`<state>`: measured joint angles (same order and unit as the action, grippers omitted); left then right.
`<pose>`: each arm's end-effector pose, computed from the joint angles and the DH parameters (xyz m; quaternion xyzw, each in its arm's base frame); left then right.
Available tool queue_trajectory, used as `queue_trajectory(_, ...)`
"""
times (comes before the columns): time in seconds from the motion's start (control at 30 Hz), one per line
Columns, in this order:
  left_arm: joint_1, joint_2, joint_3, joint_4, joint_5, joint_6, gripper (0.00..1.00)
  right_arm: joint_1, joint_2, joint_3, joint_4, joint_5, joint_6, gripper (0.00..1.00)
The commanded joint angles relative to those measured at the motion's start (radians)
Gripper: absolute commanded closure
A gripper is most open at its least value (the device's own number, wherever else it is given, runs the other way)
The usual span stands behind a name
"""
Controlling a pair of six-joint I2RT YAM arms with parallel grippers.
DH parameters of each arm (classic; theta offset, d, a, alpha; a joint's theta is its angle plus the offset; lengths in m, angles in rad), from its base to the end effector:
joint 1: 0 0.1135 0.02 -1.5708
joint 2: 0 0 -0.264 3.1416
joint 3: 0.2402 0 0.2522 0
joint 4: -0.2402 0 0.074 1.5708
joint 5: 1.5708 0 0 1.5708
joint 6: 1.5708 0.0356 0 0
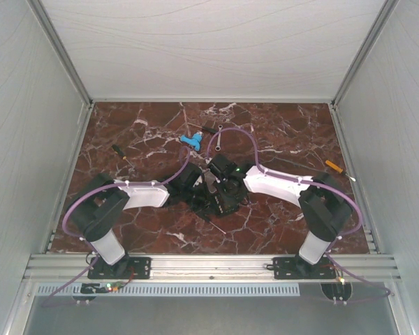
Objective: Snap on the fuse box
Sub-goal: Install the fuse at the fuse box base.
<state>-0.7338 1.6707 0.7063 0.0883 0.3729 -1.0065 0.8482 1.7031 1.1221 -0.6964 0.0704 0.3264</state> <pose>0.2169 -0.2131 0.1268 -0.0631 0.9240 -0.3681 0.0824 0.2163 0.2415 0.1861 -0.2500 0.9565 0.0520 0.1409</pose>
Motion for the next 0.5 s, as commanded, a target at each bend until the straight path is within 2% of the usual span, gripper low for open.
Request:
queue_trajectory(0.0,0.003,-0.018,0.013,0.002,-0.029,-0.002,0.78,-0.008,-0.065,0.023,-0.015,-0.005,-0.007,0.80)
queue_trajectory(0.23,0.003,-0.021,0.013,-0.001,-0.031,-0.001,0.78,-0.032,-0.073,0.031,0.002,-0.021,0.003,0.80)
queue_trajectory(0.47,0.002,-0.017,0.015,-0.001,-0.028,-0.001,0.78,-0.038,-0.031,0.030,0.005,-0.042,0.008,0.92)
